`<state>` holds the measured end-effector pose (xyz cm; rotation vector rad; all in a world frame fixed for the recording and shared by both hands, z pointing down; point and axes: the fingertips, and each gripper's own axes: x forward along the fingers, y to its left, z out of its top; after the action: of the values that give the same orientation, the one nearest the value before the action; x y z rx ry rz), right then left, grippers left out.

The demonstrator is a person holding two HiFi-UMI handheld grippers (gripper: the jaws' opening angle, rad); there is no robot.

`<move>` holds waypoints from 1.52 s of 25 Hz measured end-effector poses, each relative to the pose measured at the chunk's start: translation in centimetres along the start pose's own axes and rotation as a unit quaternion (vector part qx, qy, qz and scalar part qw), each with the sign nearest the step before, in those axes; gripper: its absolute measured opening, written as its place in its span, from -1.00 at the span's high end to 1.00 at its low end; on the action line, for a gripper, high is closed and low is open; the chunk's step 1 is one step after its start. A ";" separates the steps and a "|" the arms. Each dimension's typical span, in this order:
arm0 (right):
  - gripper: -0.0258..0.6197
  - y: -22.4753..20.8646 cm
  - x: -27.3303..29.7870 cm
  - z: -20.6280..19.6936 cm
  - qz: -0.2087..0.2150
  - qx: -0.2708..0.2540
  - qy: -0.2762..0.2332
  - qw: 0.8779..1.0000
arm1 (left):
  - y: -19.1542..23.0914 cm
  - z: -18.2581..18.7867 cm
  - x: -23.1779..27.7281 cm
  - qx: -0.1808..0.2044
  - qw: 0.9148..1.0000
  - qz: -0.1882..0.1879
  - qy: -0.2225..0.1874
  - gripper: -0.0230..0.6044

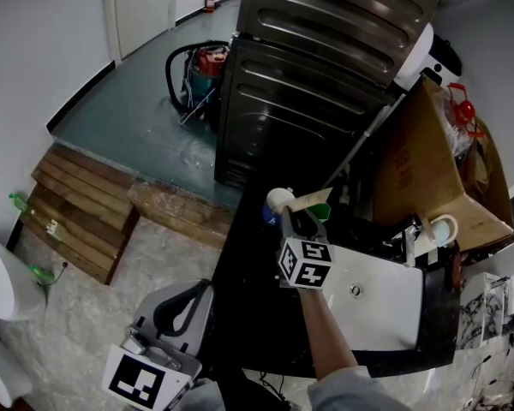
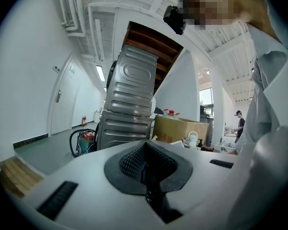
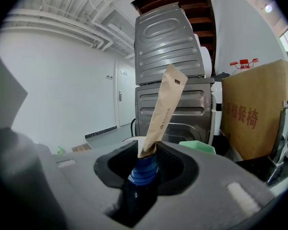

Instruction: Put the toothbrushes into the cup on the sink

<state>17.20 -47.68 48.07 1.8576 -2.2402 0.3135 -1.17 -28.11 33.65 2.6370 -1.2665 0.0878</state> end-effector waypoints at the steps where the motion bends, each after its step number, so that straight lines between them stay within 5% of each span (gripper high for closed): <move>1: 0.56 0.0 -0.1 0.0 0.000 0.001 0.000 1.000 | 0.0 0.0 0.0 0.000 1.000 -0.001 0.001 0.92; 13: 0.56 -0.2 -2.2 -0.1 -0.005 0.023 -0.011 1.000 | -0.7 0.2 0.3 0.000 1.000 -0.020 0.001 0.92; 18: 0.90 -1.0 -3.5 0.7 -0.018 0.024 -0.024 0.999 | -1.3 0.4 0.6 -0.001 1.000 -0.029 0.000 0.92; 23: 0.92 -1.2 -5.0 2.1 -0.018 0.036 -0.045 0.998 | -2.1 0.7 0.7 -0.004 0.999 -0.037 -0.006 0.92; 29: 0.92 -0.9 -7.5 3.9 -0.019 0.042 -0.066 0.997 | -2.4 1.9 1.0 0.054 0.996 -0.053 -0.041 0.92; 38: 0.92 -1.1 -11.1 5.5 -0.029 0.037 -0.085 0.995 | -4.1 2.4 1.8 0.056 0.994 -0.078 -0.047 0.92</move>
<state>20.19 -39.09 39.59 2.0552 -2.3071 0.2410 3.12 -27.52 30.92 2.8569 -1.1087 0.0118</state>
